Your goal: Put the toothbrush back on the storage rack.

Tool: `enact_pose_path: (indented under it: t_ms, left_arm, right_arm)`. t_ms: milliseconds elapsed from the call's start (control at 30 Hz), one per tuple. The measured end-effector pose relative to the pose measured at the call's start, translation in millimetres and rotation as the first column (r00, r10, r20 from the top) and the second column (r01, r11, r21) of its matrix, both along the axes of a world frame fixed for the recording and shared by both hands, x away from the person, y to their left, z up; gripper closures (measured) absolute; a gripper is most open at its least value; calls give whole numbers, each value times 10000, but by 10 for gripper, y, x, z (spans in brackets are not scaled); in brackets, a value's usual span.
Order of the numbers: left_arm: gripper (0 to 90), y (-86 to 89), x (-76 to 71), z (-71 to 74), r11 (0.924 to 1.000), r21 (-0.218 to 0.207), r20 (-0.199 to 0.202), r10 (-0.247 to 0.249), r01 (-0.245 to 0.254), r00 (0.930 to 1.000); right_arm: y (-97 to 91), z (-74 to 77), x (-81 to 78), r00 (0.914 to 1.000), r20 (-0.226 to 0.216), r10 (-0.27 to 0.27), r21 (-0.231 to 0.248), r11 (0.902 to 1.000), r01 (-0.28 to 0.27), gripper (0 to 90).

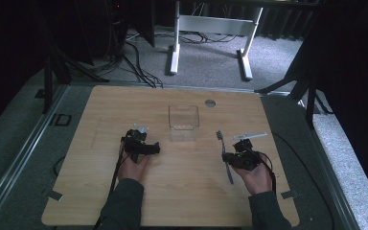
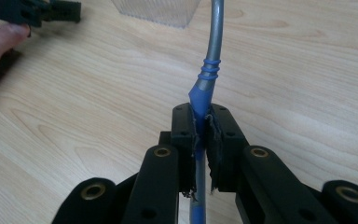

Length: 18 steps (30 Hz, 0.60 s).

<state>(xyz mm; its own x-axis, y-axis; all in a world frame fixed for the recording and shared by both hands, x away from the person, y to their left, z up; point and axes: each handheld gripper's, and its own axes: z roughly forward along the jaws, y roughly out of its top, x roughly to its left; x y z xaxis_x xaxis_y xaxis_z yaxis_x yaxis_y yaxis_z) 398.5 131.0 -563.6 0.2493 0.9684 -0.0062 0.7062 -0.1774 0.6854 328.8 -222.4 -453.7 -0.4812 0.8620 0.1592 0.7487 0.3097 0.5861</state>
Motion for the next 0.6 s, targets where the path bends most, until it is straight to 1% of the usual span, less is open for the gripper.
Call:
enact_pose_path:
  t_ms: [433,600]
  left_arm:
    - [15,0,0,0,10000,0,-1,1,-1,10000]
    - [15,0,0,0,10000,1,-1,1,-1,10000]
  right_arm:
    - [13,50,-7,9984,546,-136,293,9995,120,820]
    - [20,67,-4,9976,666,-167,375,9992,142,820]
